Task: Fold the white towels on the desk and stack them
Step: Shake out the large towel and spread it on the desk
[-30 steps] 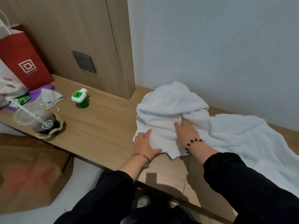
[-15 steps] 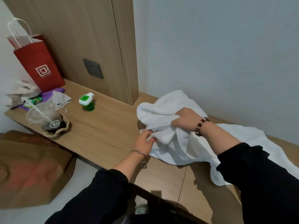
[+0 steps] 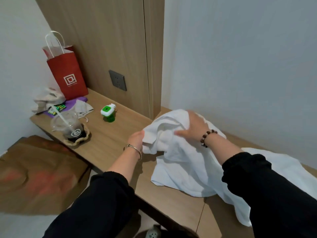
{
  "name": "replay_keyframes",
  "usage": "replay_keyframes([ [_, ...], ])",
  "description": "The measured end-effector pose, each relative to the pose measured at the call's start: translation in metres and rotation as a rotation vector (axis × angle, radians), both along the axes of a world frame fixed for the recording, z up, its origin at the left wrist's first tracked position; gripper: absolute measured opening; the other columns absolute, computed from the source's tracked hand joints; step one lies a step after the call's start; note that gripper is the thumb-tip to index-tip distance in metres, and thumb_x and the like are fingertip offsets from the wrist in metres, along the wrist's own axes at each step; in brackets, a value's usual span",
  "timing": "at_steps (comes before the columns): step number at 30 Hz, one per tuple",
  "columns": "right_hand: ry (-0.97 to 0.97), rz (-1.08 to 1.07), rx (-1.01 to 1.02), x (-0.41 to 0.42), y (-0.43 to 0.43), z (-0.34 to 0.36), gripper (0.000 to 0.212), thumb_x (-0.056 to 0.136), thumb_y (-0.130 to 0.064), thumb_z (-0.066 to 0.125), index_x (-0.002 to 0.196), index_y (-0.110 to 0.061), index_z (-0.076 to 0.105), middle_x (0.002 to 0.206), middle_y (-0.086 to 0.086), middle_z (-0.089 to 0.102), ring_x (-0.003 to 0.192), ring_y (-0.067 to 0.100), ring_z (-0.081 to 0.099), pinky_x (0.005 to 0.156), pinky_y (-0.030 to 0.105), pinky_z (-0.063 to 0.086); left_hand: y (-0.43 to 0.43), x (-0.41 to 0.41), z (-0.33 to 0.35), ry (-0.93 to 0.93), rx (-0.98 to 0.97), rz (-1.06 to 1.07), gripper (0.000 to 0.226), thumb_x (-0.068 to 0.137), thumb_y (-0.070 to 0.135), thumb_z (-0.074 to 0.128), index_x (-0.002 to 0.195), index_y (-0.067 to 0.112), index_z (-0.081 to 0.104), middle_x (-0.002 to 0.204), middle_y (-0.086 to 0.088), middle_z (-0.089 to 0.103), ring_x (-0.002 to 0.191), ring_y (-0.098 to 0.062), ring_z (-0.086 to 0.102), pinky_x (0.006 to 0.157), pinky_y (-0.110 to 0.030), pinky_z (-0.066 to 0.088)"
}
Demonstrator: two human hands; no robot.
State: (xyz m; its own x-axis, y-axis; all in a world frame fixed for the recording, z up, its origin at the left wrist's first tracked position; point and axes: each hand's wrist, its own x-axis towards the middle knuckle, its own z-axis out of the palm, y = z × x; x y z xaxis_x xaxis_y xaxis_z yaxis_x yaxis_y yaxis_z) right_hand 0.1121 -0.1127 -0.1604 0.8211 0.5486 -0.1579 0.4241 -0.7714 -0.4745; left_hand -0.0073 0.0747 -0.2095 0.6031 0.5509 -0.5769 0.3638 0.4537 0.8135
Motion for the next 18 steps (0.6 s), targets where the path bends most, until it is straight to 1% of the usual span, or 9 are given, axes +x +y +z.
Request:
replay_keyframes([
  [3,0.155,-0.039,-0.07,-0.013,-0.012,-0.028,0.09,0.071,-0.058,0.071,0.144,-0.022,0.033,0.148,0.0,0.036,0.133,0.025,0.036,0.109,0.05,0.029,0.0,-0.008,-0.006,-0.052,-0.018,-0.021,0.031,0.099,0.016,0.046,0.123,-0.002,0.054,0.113,-0.016,0.057,0.094,-0.029,0.056,0.08,-0.039,0.048],
  [5,0.146,-0.036,-0.074,-0.016,-0.016,-0.032,0.073,0.077,-0.05,0.069,0.14,-0.027,0.041,0.149,-0.002,0.036,0.134,0.025,0.035,0.109,0.052,0.025,-0.002,-0.015,-0.009,-0.087,0.019,-0.088,0.02,0.099,0.014,0.045,0.107,0.001,0.06,0.102,-0.014,0.059,0.09,-0.026,0.054,0.071,-0.033,0.047],
  [7,0.136,-0.012,0.039,-0.013,-0.02,-0.028,0.056,0.083,-0.041,0.067,0.133,-0.022,0.051,0.141,0.002,0.048,0.129,0.026,0.043,0.102,0.033,0.03,0.002,-0.018,-0.011,-0.079,0.172,-0.131,0.02,0.099,0.013,0.044,0.085,0.012,0.059,0.088,-0.009,0.057,0.088,-0.022,0.05,0.068,-0.028,0.042],
  [8,0.134,-0.032,0.103,-0.011,-0.023,-0.022,0.048,0.086,-0.037,0.066,0.129,-0.019,0.056,0.135,0.004,0.054,0.125,0.025,0.047,0.093,0.023,0.03,0.006,-0.021,-0.011,-0.055,0.295,-0.149,0.023,0.099,0.014,0.044,0.08,0.015,0.057,0.082,-0.005,0.055,0.083,-0.02,0.048,0.064,-0.027,0.039],
  [10,0.143,-0.191,0.243,-0.003,-0.03,-0.011,0.033,0.089,-0.031,0.064,0.117,-0.014,0.065,0.123,0.007,0.062,0.116,0.023,0.054,0.08,0.018,0.031,0.016,-0.026,-0.008,-0.011,0.487,-0.158,0.021,0.098,0.016,0.044,0.082,0.013,0.057,0.077,-0.002,0.053,0.073,-0.017,0.046,0.059,-0.025,0.036],
  [12,0.111,-0.38,0.356,0.002,-0.031,0.005,0.022,0.091,-0.024,0.06,0.095,-0.005,0.069,0.102,0.015,0.068,0.093,0.027,0.061,0.066,0.023,0.035,0.027,-0.027,-0.004,0.017,0.609,-0.147,0.018,0.097,0.015,0.045,0.087,0.011,0.059,0.082,-0.005,0.056,0.074,-0.019,0.048,0.063,-0.027,0.037],
  [14,-0.004,-0.559,0.419,0.008,-0.029,0.024,0.025,0.092,-0.017,0.054,0.08,0.003,0.062,0.082,0.024,0.062,0.074,0.031,0.055,0.055,0.029,0.029,0.038,-0.024,0.001,0.067,0.66,-0.055,0.018,0.097,0.014,0.045,0.092,0.008,0.061,0.092,-0.012,0.06,0.083,-0.024,0.051,0.071,-0.03,0.039],
  [16,-0.071,-0.783,0.624,0.016,-0.03,0.044,0.02,0.094,-0.017,0.051,0.081,-0.002,0.056,0.079,0.016,0.054,0.074,0.024,0.049,0.051,0.027,0.027,0.051,-0.024,0.006,0.231,0.688,0.008,0.025,0.098,0.011,0.04,0.108,0.003,0.062,0.111,-0.021,0.061,0.1,-0.032,0.056,0.083,-0.037,0.042],
  [18,-0.11,-0.927,0.867,0.029,-0.038,0.065,0.015,0.095,-0.019,0.051,0.089,-0.006,0.056,0.087,0.009,0.054,0.08,0.019,0.049,0.05,0.021,0.03,0.063,-0.029,0.001,0.485,0.756,-0.11,0.031,0.099,0.007,0.037,0.12,-0.002,0.058,0.124,-0.023,0.057,0.115,-0.035,0.053,0.096,-0.039,0.04],
])
